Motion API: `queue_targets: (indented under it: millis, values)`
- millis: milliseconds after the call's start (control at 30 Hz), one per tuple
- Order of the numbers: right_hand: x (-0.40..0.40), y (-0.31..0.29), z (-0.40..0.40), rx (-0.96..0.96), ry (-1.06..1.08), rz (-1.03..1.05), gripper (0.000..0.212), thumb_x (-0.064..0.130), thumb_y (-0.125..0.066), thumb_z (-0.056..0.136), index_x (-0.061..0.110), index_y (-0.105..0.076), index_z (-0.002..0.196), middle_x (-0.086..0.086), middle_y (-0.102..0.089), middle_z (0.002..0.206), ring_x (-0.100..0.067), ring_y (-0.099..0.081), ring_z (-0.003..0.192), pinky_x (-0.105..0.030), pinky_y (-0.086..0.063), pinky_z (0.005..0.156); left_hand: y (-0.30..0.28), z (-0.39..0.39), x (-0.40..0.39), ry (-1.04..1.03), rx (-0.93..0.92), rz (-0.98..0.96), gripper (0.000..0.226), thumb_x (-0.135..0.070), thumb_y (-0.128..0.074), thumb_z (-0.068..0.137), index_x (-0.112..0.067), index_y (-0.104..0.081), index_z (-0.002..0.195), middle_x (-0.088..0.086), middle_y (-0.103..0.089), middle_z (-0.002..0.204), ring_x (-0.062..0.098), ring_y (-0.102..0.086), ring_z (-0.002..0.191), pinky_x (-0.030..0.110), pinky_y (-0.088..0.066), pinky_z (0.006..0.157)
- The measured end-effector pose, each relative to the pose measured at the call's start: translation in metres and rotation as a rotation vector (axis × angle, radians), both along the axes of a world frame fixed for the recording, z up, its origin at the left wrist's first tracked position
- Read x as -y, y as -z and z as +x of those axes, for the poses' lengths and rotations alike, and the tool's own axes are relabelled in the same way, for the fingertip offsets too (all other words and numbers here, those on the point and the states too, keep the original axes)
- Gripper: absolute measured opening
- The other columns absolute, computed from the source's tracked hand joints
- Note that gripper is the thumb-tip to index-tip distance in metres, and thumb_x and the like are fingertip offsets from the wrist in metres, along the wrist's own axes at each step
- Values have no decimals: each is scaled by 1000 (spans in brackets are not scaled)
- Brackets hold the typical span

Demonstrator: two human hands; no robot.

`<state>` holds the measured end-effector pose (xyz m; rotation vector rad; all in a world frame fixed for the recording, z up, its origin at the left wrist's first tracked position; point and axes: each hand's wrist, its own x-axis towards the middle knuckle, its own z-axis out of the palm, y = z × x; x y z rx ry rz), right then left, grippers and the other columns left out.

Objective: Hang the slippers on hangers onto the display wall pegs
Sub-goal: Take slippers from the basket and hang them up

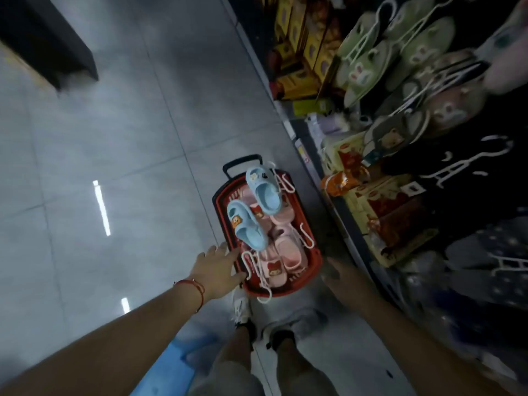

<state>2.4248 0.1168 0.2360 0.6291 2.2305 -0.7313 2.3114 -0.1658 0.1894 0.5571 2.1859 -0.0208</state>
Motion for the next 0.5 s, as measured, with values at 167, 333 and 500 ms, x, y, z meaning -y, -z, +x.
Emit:
queue_targets:
  millis: [167,333,500]
  values:
    - [26,70,-2,93,-38,-29,38,22,-53,102,14,-54,139,-7,-57,141,-25,-51,130,-24,-35,98,74,22,13,-7,118,-53,76,-62,-37,100,-28,-8,162,13,-6,169,35,-16,152,49,-22,122]
    - [42,143,-8,156,76,-92,31,27,-57,99,21,-60,130,-6,-66,127,-23,-61,112,-29,-42,86,141,29,6,-24,134,-62,74,-58,-38,101,-27,-9,161,13,-10,168,35,-21,150,49,-28,119]
    - [51,200,-34,160,144,-151,43,28,-60,97,24,-54,140,0,-63,133,-19,-60,117,-34,-48,98,193,7,-7,-94,52,-26,71,-54,-40,101,-25,-12,160,15,-18,164,36,-31,144,50,-36,114]
